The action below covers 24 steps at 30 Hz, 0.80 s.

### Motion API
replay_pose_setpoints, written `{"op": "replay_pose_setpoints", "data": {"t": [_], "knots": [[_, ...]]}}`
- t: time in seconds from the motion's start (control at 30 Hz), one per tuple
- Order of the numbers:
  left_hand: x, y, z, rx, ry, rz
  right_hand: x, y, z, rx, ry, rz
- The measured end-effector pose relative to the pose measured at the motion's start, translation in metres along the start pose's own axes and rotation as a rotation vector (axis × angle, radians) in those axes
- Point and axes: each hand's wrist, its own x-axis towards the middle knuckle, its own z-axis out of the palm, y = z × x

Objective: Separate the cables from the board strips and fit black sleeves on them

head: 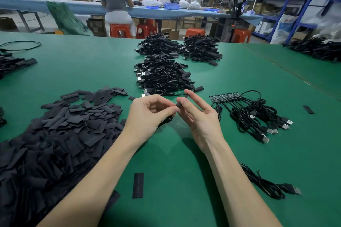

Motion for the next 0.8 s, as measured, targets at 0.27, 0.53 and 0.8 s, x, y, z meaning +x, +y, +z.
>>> {"op": "replay_pose_setpoints", "data": {"t": [0.27, 0.53, 0.8], "knots": [[0.0015, 0.006, 0.007, 0.005, -0.004, 0.011, 0.0031, 0.0007, 0.0012, 0.183, 0.069, 0.03], [0.0013, 0.0019, 0.0036, 0.009, 0.017, -0.024, 0.0032, 0.0017, 0.0012, 0.157, 0.06, 0.028], [0.0011, -0.0008, 0.0031, 0.165, -0.038, -0.087, 0.0044, 0.0058, 0.0025, 0.156, 0.168, -0.029]]}}
